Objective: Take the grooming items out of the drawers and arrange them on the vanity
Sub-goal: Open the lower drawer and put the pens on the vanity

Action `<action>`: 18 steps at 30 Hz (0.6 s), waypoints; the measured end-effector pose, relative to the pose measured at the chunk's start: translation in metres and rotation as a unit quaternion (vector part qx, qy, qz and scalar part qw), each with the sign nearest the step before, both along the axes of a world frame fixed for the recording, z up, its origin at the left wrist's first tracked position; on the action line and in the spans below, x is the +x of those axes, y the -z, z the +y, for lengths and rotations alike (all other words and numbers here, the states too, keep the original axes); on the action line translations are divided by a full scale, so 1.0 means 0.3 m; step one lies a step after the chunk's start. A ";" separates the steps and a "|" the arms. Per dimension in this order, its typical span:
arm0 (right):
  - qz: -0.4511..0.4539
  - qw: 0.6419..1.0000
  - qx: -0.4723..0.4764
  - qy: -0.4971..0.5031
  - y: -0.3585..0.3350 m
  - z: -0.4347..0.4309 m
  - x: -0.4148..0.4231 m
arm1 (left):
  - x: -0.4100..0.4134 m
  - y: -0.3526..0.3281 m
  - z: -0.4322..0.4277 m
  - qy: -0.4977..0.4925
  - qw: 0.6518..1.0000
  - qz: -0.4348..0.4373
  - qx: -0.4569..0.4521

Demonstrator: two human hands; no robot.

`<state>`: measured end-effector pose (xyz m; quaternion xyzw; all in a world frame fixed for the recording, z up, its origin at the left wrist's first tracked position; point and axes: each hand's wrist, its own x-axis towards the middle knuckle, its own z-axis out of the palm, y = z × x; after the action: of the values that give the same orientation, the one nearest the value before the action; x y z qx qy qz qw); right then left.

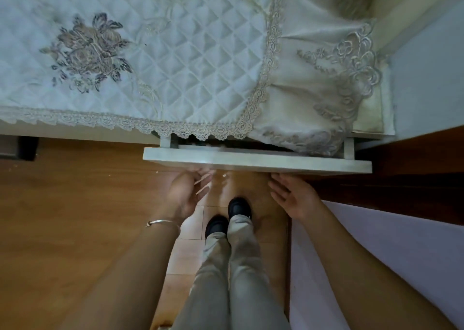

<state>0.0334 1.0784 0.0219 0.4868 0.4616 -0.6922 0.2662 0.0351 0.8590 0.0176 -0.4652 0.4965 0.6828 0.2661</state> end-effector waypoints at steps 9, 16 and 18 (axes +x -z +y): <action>0.227 0.870 0.283 -0.333 -0.301 -0.020 0.239 | 0.267 -0.382 -0.049 0.169 0.891 0.274 -0.319; 0.326 0.682 0.482 -0.442 -0.343 0.012 0.083 | 0.134 -0.334 -0.107 0.491 0.640 0.341 -0.482; 0.303 0.680 0.485 -0.459 -0.328 0.020 0.088 | 0.143 -0.314 -0.109 0.516 0.617 0.335 -0.491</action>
<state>0.0598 1.0844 0.1203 0.0386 0.9535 -0.2725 0.1225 0.0781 0.8262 0.1118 0.0673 0.9707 0.1962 0.1215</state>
